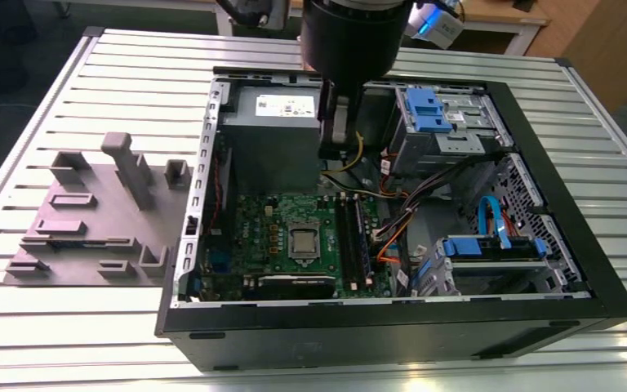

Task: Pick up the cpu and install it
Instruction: 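Close the cpu cover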

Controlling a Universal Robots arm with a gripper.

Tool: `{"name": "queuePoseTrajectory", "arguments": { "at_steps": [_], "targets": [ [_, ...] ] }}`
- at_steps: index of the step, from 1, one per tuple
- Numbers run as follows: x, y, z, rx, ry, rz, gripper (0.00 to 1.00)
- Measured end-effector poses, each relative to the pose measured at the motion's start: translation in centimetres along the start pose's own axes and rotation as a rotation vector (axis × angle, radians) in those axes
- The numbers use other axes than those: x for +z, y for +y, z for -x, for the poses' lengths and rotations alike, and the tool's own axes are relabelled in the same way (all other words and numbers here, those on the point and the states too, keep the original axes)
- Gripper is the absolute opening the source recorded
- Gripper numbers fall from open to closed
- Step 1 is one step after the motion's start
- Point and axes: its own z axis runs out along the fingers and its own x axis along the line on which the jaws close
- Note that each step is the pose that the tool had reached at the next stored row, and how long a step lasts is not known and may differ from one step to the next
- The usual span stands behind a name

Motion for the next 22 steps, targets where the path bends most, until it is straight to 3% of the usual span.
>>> {"name": "queuePoseTrajectory", "arguments": {
  "at_steps": [6, 13, 22],
  "targets": [
    [1.09, -0.02, -0.06, -0.045, 0.0008, 0.0042, 0.10],
    [2.27, -0.03, -0.13, -0.069, 0.0011, 0.0060, 0.10],
    [2.48, -0.03, -0.14, -0.069, 0.0004, 0.0059, 0.10]
  ]
}}
